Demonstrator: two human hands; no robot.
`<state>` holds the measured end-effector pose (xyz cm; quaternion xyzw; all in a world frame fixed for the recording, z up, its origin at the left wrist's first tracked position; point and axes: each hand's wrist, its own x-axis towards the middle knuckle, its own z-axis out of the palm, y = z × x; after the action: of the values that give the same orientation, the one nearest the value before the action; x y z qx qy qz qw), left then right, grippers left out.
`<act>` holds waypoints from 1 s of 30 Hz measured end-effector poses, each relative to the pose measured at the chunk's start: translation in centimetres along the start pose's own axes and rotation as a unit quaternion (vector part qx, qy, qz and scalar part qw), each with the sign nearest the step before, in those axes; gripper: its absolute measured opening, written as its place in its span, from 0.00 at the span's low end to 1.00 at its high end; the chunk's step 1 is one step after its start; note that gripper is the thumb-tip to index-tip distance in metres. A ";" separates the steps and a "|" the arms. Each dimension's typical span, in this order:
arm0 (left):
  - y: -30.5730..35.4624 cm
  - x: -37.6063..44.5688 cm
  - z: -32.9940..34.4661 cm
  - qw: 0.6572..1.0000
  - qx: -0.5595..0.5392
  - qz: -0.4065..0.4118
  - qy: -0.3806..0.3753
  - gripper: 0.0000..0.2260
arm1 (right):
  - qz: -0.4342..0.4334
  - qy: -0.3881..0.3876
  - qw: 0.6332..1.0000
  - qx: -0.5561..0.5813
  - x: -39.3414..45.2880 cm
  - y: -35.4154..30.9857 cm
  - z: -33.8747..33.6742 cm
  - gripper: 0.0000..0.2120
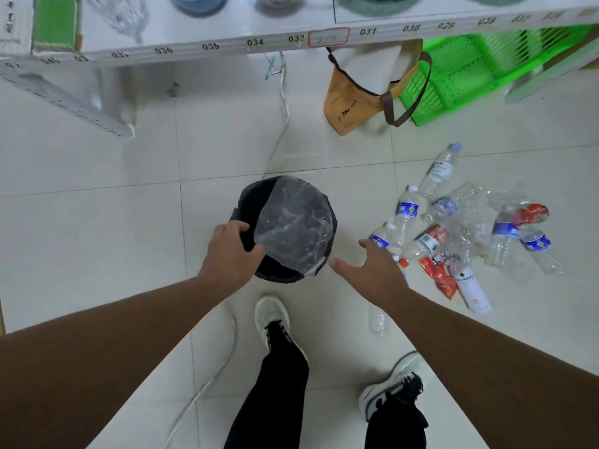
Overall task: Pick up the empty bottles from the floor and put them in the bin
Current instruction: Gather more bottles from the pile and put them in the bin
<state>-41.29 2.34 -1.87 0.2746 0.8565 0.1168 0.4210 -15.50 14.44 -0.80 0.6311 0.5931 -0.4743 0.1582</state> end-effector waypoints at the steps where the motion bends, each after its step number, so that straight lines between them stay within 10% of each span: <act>1: 0.8 -0.2 0.5 1.000 0.006 0.007 -0.006 0.24 | 0.009 0.006 1.000 0.004 -0.2 1.4 -0.9 0.48; 30: 21.9 -17.0 27.4 0.987 0.109 0.100 -0.067 0.36 | 0.110 0.086 0.979 0.147 -12.0 36.0 -18.2 0.49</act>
<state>-3.26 9.80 1.81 0.4102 0.8023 0.0459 0.4312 26.24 12.26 4.70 0.7473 0.4553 -0.4799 0.0635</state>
